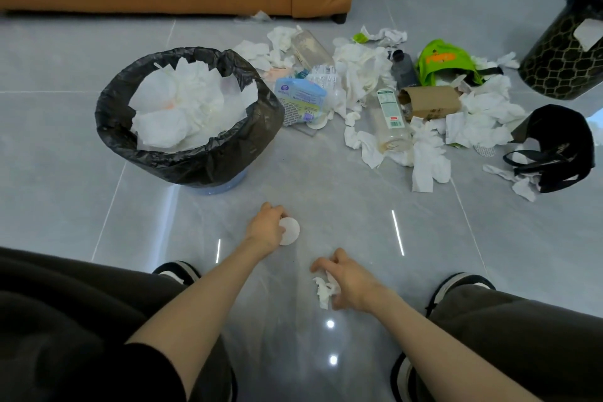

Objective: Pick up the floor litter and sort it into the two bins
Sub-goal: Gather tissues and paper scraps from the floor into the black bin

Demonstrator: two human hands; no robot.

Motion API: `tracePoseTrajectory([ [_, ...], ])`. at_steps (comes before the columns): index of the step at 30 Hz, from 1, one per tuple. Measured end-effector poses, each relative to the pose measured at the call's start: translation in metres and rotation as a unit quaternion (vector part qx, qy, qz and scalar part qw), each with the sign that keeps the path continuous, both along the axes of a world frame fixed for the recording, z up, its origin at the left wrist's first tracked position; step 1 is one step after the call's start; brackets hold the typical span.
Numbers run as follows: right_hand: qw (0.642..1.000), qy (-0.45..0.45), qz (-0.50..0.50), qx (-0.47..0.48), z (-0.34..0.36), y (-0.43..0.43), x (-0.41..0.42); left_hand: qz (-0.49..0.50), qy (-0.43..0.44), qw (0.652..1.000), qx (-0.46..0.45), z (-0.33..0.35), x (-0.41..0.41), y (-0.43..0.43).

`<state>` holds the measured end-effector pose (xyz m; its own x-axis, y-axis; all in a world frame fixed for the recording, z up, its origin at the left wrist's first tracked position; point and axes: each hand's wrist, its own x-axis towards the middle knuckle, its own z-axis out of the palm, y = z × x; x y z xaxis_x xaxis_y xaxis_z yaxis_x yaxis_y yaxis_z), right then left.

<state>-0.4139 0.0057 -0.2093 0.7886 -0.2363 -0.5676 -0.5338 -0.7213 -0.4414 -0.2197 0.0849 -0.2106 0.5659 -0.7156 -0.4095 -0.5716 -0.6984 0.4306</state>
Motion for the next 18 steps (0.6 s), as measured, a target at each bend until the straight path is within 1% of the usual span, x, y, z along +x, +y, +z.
tracePoseTrajectory([
  [2, 1.0, 0.011, 0.02, -0.009, 0.003, 0.003, 0.003, 0.02, 0.0, 1.0, -0.025, 0.005, 0.003, 0.003],
  [5, 0.999, 0.003, 0.038, -0.034, 0.0, 0.013, 0.006, 0.053, 0.001, 0.997, -0.051, 0.016, 0.007, 0.006],
  [8, 0.999, -0.021, 0.003, -0.048, -0.008, 0.022, 0.003, 0.071, 0.004, 0.994, -0.086, 0.031, 0.012, 0.007],
  [12, 0.994, -0.035, -0.099, -0.013, -0.01, 0.016, 0.004, 0.098, 0.017, 0.982, -0.158, 0.059, 0.019, 0.002],
  [15, 0.977, -0.084, -0.194, -0.004, 0.01, 0.002, 0.022, 0.122, 0.035, 0.965, -0.229, 0.09, 0.025, -0.004],
  [16, 0.964, -0.111, -0.243, 0.007, 0.021, -0.003, 0.031, 0.133, 0.046, 0.957, -0.254, 0.102, 0.028, -0.005],
  [18, 0.913, -0.176, -0.363, 0.065, 0.047, -0.01, 0.056, 0.16, 0.067, 0.937, -0.304, 0.126, 0.035, -0.006],
])
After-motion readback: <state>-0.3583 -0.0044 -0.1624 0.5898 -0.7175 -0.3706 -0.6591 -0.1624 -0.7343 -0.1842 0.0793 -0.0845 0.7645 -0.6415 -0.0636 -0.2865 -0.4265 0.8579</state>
